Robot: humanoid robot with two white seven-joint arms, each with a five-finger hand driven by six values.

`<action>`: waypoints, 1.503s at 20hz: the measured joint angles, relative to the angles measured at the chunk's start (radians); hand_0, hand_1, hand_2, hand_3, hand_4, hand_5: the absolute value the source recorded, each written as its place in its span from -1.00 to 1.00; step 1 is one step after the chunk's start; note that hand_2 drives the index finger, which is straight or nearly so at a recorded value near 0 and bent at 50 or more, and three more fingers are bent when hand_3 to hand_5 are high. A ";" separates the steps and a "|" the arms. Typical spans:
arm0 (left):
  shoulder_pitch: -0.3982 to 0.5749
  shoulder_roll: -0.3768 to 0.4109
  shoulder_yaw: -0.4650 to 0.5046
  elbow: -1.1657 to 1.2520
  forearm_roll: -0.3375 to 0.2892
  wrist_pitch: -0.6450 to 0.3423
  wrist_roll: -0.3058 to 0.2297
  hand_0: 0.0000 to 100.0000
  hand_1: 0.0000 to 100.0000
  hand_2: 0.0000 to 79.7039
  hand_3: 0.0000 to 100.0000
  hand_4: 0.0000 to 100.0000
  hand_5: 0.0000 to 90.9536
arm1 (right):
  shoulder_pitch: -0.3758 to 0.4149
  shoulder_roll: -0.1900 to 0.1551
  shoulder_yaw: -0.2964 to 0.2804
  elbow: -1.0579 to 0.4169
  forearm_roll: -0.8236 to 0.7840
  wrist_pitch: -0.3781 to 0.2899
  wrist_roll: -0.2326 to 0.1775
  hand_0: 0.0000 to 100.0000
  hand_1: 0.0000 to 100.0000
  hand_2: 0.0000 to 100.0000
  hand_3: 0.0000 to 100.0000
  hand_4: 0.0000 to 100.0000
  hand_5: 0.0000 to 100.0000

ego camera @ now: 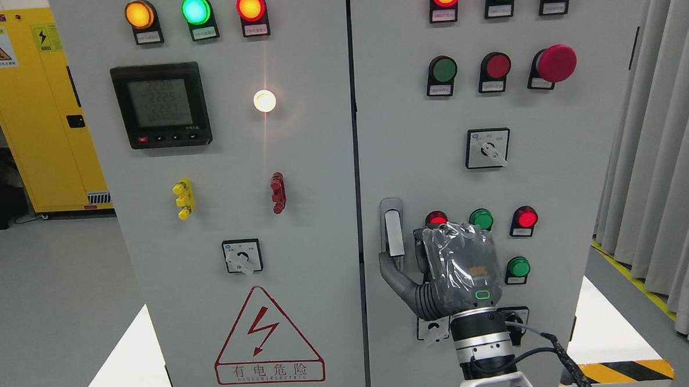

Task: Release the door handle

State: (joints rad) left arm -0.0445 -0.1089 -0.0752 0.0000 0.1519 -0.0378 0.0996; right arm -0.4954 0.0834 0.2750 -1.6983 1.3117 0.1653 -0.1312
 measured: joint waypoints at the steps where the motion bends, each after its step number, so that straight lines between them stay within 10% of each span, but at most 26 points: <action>1: 0.000 0.000 0.000 0.000 0.000 0.000 0.000 -0.76 0.11 -1.00 -1.00 -1.00 -1.00 | 0.000 0.000 0.001 0.000 -0.001 0.000 0.000 -0.25 -0.18 1.00 1.00 1.00 1.00; 30: 0.000 0.000 0.000 0.000 0.000 0.000 0.000 -0.76 0.11 -1.00 -1.00 -1.00 -1.00 | 0.001 0.011 0.003 0.000 0.003 0.000 -0.006 -0.10 -0.13 1.00 1.00 1.00 1.00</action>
State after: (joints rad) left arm -0.0445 -0.1089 -0.0752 0.0000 0.1519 -0.0378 0.0996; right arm -0.4944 0.0946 0.2782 -1.6982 1.3143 0.1653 -0.1368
